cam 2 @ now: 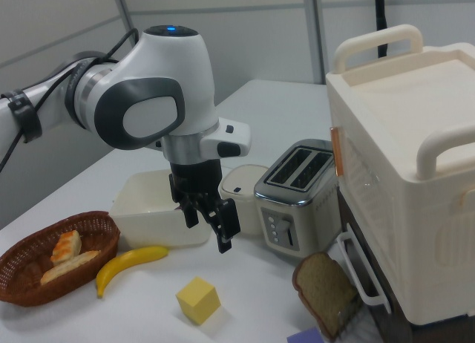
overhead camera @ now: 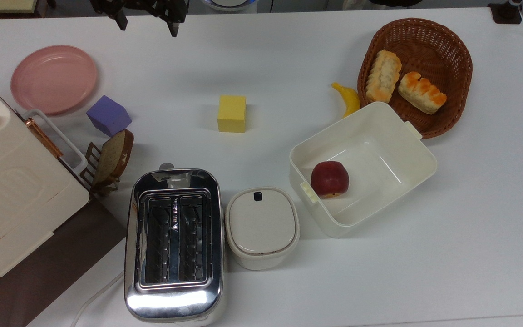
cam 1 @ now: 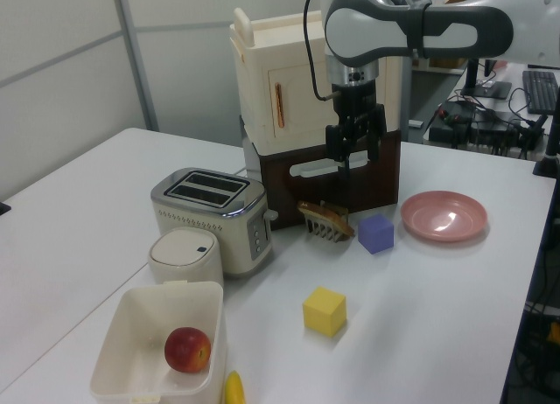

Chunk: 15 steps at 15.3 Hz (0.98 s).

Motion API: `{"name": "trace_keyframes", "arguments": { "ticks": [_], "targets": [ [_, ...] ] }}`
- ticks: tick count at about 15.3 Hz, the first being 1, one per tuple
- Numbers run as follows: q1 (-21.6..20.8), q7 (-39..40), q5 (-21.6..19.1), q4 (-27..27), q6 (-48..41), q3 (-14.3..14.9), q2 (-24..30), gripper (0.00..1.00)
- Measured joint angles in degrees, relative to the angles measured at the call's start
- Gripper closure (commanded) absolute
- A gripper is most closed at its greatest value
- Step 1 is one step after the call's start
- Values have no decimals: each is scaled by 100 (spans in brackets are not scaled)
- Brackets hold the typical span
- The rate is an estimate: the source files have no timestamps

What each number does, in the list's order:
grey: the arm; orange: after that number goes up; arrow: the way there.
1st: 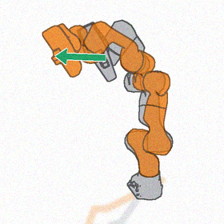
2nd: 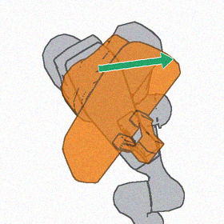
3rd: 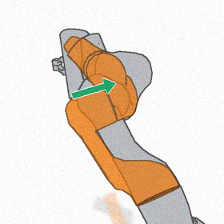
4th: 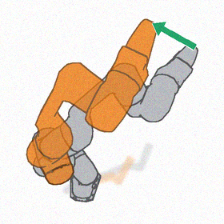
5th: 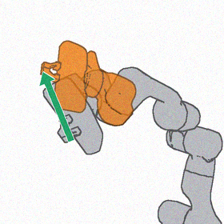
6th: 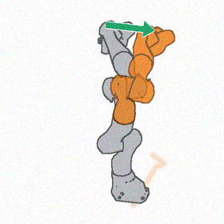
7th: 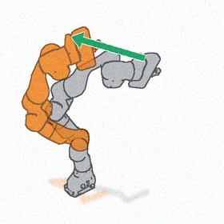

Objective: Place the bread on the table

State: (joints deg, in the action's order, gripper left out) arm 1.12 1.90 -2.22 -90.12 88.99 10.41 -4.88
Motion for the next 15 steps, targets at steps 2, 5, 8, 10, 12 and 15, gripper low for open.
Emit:
{"name": "trace_keyframes", "arguments": {
  "ticks": [2,5,8,10,12,15],
  "targets": [
    [3,0,0,9,0,17,2,0],
    [3,0,0,26,0,17,21,0],
    [3,0,0,47,0,17,48,0],
    [3,0,0,62,0,19,54,0],
    [3,0,0,65,0,26,54,0],
    [5,0,0,70,0,74,75,0]
  ]
}}
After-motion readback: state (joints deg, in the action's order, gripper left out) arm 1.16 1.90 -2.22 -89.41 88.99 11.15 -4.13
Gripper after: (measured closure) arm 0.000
